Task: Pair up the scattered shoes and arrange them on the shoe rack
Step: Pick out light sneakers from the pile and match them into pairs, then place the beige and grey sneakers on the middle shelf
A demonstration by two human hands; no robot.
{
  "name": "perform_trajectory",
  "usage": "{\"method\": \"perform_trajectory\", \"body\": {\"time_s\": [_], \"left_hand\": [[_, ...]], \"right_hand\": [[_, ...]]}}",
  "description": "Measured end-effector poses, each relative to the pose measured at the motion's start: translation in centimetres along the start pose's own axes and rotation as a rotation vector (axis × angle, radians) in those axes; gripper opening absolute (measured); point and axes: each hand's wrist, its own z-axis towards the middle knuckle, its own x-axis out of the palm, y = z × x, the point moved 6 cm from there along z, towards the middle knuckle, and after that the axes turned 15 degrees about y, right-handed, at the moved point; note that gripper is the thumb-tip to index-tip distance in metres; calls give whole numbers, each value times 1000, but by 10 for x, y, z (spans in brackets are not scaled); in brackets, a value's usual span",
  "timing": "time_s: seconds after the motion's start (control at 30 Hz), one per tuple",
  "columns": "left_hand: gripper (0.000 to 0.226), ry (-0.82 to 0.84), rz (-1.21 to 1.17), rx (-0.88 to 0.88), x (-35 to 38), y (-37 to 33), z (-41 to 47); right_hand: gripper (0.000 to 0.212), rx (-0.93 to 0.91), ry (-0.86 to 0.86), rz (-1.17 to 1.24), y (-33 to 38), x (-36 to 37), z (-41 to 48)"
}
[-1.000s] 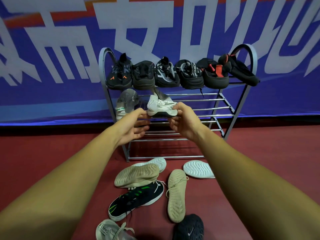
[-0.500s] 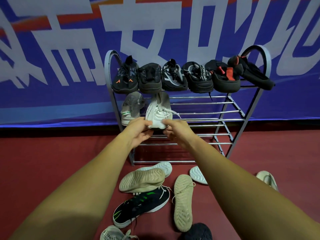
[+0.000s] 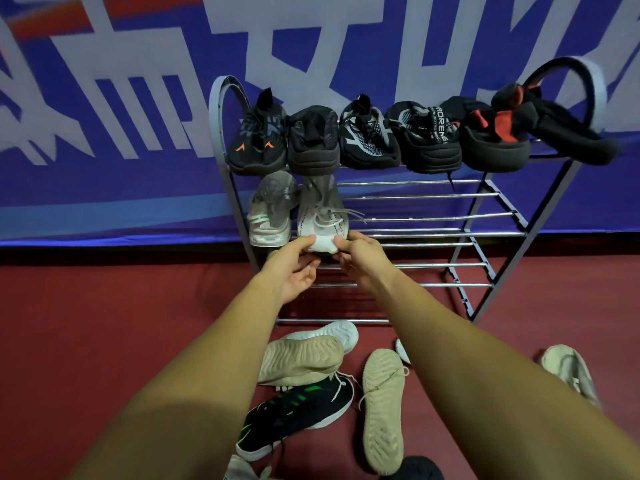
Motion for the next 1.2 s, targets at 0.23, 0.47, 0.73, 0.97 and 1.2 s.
{"method": "perform_trajectory", "body": {"time_s": [0.23,0.47,0.73,0.97,1.2], "left_hand": [[19,-14,-37,46,-8,-5,9],[17,-51,23,28,-18,-5,14],[17,-57,94,18,-18,2,8],[19,-41,317,-42,-14,20,-6],[15,70,542,-132,13,70,-20]], "right_hand": [[32,-40,29,38,-1,12,19],[33,-18,-25,-46,-5,7,18],[36,80,9,-206,1,-8,-8],[25,130,-11,-292,-9,-31,-55],[22,291,-87,-478,-56,-74,-112]]}}
